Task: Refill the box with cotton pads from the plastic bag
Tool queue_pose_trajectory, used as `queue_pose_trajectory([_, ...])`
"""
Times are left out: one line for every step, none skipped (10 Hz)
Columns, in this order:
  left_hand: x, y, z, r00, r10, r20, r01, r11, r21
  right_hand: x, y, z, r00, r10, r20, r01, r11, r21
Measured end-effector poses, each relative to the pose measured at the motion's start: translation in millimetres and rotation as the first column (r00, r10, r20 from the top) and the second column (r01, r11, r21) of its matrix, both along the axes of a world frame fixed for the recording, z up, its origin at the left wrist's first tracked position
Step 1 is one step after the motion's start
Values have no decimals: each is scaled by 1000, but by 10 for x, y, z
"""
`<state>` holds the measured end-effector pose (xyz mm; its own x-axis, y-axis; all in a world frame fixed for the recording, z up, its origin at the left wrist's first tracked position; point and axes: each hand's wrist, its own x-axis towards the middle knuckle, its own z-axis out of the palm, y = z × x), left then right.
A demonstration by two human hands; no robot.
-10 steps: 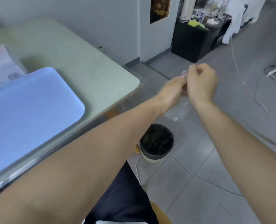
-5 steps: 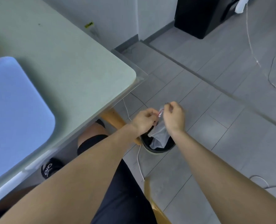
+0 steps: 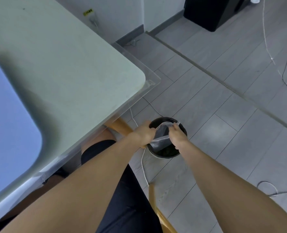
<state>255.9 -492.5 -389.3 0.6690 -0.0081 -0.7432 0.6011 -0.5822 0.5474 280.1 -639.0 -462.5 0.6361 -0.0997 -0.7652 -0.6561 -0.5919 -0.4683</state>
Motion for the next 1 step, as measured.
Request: queue_pose_trajectory([-4,21,119,1000,-21,11,21,1000,19,68,-60,174,991,-30,130,38,997,-62])
